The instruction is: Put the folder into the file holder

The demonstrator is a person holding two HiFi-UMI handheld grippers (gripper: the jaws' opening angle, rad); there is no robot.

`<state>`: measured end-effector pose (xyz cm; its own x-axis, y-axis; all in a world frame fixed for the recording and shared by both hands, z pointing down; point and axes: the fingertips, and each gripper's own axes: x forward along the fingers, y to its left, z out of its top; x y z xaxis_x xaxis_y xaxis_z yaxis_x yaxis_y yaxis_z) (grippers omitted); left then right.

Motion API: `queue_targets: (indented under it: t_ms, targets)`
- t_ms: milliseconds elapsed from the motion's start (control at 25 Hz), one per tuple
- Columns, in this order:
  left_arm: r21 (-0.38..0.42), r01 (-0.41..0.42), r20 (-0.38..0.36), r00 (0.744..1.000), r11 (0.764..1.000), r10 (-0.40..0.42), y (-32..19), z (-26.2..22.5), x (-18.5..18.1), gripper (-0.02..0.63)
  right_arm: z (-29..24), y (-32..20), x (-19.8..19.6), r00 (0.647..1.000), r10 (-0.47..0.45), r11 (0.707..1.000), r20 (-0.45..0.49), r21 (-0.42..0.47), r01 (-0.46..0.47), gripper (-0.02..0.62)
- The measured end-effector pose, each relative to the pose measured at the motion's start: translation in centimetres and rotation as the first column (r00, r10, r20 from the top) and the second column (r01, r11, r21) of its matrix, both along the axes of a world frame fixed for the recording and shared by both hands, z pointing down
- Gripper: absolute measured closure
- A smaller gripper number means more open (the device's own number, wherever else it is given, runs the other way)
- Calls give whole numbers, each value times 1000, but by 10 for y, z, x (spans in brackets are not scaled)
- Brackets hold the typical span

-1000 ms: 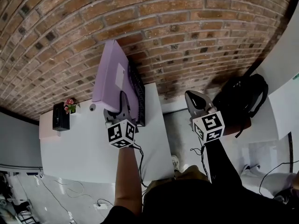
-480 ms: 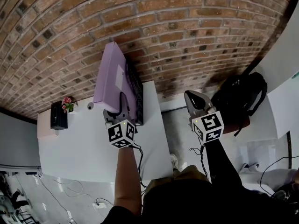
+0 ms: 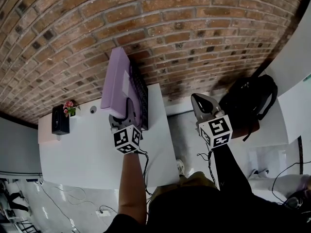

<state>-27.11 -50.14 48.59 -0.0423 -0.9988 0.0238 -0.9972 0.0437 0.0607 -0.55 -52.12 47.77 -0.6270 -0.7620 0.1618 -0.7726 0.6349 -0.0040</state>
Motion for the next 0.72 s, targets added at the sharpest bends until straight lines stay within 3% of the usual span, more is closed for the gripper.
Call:
queue_targets:
  t_ms: [720]
  targets:
    - [-120,10,-13,1000,993,-11,-1,46,0,431,3,-8,0,999,14,1000,33,-11,-14,595]
